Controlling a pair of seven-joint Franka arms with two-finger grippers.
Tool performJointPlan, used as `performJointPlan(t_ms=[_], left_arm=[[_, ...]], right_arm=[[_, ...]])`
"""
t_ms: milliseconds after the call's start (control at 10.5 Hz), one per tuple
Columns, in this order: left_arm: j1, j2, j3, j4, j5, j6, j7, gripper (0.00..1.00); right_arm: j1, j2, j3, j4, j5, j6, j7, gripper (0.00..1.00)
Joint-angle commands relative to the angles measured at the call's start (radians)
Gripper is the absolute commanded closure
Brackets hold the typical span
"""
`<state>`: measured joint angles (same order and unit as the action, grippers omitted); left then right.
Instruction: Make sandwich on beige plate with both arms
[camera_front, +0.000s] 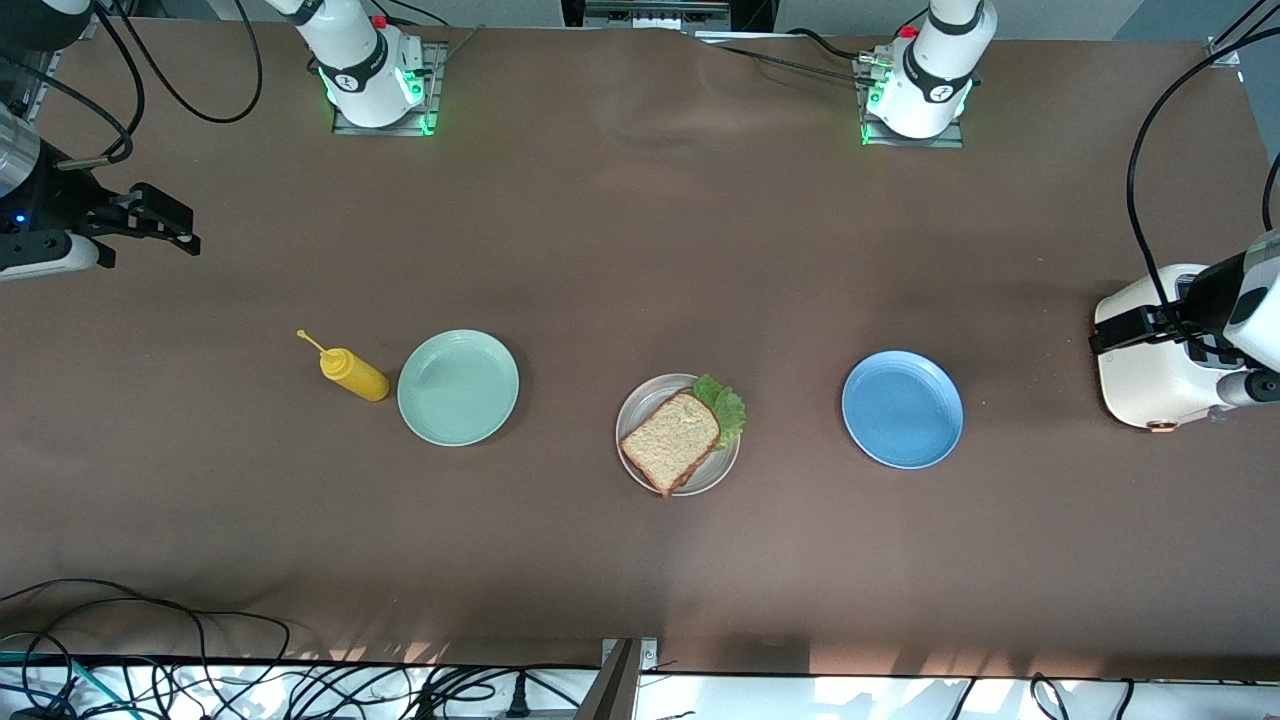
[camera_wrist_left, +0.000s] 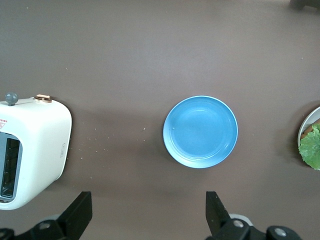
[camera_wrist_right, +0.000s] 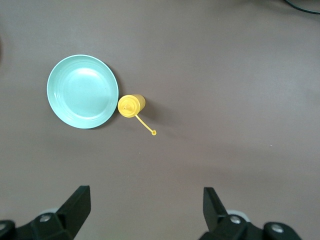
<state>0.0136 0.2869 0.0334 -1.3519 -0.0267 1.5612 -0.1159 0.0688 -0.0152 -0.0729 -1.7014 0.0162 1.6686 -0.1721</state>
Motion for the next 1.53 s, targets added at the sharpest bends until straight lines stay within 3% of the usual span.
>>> performJointPlan(t_ms=[0, 1435], left_arm=[[-0.012, -0.022, 0.008, -0.015, -0.027, -0.004, 0.031, 0.0], [-0.008, -0.023, 0.008, -0.012, -0.022, -0.004, 0.091, 0.0]], right_arm=[[0.0, 0.011, 0.002, 0.026, -0.019, -0.023, 0.0, 0.0], [0.003, 0.009, 0.004, 0.028, -0.039, -0.04, 0.002, 0.0]])
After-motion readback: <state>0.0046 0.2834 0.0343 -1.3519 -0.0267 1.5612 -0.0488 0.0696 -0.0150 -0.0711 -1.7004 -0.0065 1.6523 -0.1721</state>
